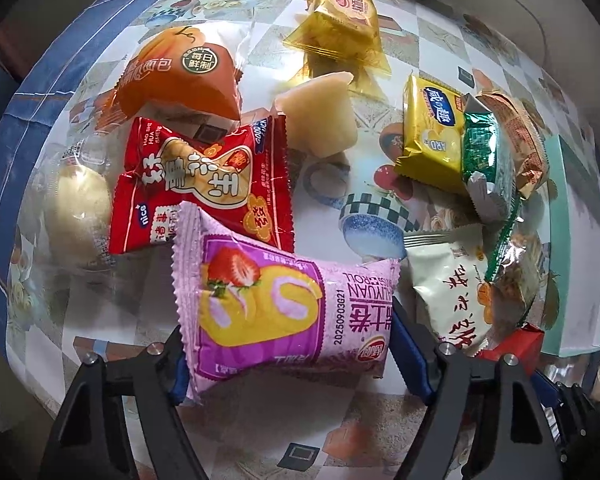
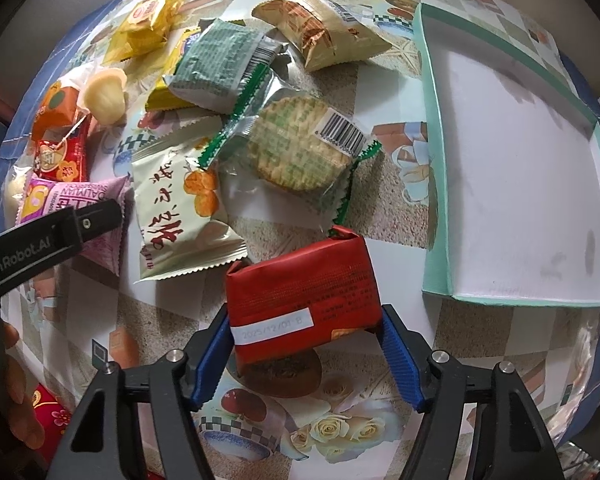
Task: Organize snacks
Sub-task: 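Carry pink pack with left tool while right tool carries red box into white tray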
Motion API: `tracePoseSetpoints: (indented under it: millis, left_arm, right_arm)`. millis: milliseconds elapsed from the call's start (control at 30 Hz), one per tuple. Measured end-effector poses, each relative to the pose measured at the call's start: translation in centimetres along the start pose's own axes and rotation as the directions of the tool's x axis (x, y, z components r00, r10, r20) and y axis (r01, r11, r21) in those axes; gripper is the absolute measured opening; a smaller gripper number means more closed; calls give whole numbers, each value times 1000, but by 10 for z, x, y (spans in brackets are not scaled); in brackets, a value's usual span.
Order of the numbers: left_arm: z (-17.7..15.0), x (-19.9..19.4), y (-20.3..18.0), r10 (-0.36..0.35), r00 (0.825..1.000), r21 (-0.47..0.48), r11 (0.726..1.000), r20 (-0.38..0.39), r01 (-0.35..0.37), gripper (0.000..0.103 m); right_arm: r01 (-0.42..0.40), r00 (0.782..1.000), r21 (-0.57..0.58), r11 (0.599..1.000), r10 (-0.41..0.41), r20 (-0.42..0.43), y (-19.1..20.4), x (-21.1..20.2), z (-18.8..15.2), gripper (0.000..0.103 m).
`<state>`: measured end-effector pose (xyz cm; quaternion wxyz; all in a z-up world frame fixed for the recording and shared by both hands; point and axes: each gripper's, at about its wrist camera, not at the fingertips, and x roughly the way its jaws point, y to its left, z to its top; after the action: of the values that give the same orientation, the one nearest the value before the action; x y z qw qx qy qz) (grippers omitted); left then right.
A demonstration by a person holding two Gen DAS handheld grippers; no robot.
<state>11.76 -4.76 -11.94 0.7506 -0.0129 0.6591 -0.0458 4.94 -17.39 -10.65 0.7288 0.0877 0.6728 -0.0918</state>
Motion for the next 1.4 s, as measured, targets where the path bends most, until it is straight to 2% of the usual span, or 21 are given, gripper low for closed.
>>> tracePoseSetpoints:
  millis: [567, 1000, 1233, 1400]
  left_arm:
    - [-5, -11, 13, -75, 997, -27, 997, -19, 74, 79]
    - [-12, -44, 17, -92, 995, -15, 996, 29, 92, 79]
    - [-15, -69, 15, -94, 992, -1, 995, 79, 95, 79]
    - [-18, -86, 6, -83, 990, 32, 996, 110, 80, 79]
  right_arm:
    - [-26, 1000, 24, 999, 26, 10, -6, -14, -1, 73]
    - [-77, 992, 38, 996, 72, 108, -12, -67, 5, 73]
    - [-61, 985, 105, 993, 42, 168, -37, -86, 6, 73]
    - [-30, 982, 217, 976, -12, 190, -82, -87, 11, 73]
